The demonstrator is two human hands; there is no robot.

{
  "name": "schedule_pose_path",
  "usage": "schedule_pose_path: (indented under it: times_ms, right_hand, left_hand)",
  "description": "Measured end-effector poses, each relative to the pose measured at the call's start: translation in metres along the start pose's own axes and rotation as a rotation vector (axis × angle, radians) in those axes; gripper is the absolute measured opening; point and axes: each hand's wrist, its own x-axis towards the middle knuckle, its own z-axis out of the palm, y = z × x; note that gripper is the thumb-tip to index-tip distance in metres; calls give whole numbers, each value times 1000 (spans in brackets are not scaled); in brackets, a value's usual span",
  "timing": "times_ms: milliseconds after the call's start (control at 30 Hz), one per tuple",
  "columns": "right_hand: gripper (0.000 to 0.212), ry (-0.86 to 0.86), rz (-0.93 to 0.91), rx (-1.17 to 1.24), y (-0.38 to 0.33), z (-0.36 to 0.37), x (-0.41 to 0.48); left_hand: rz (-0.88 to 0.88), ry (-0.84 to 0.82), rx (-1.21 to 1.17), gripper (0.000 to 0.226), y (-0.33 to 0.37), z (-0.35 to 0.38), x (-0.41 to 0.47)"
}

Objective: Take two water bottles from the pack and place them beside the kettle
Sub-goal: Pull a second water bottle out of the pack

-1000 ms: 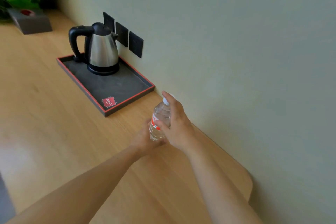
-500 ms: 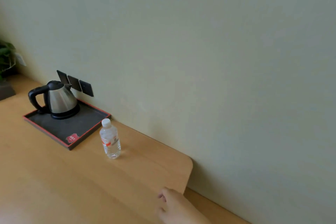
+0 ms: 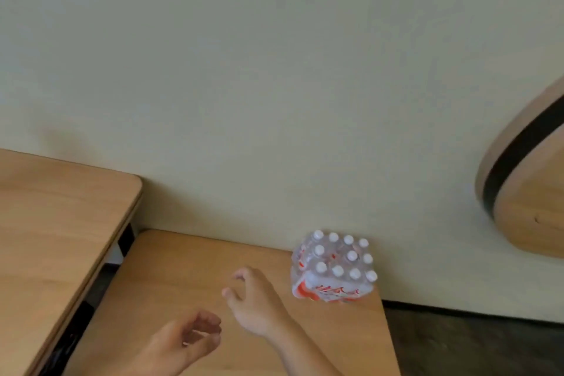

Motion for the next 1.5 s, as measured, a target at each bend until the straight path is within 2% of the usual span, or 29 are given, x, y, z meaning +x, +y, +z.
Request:
schedule_pose_path:
  times_ms: [167,267,400,533,633,733,800,900,1000,1100,1233,1500]
  right_hand:
    - [40,138,51,115,84,-71,-19]
    - [37,201,98,187,139,-115,-23]
    - [32,247,97,232,214,-164,-14]
    - [35,305,104,227,292,-200,16]
    - [36,262,110,267,342,-212,46]
    - [33,219,117,259,382,-211,81]
    - [33,218,119,219,399,-207,103]
    - [33,241,56,82,412,-198,131]
    - [28,285,-44,-38,417,-185,154]
    - [26,297,-148,-283,424,-170,172]
    - [36,273,-234,-488,435,-159,186]
    - [36,191,-258,-565,444,-147,212]
  left_hand:
    - [100,-4,44,20,42,103,24]
    - [100,-73,19,25,64,150,46]
    - [108,-50,-3,27,90,213,99]
    - [75,16,27,32,108,266,166]
    - [72,145,101,48,108,298,221]
    - [146,259,259,57,105,318,273]
    - [203,290,413,68,99,324,305]
    - [213,324,623,100,82,330,348]
    - [241,332,819,112,59,329,381]
    - [308,370,962,113,37,326,398]
    - [381,419,980,102,30,326,405]
    - [456,462,1061,96,28,326,411]
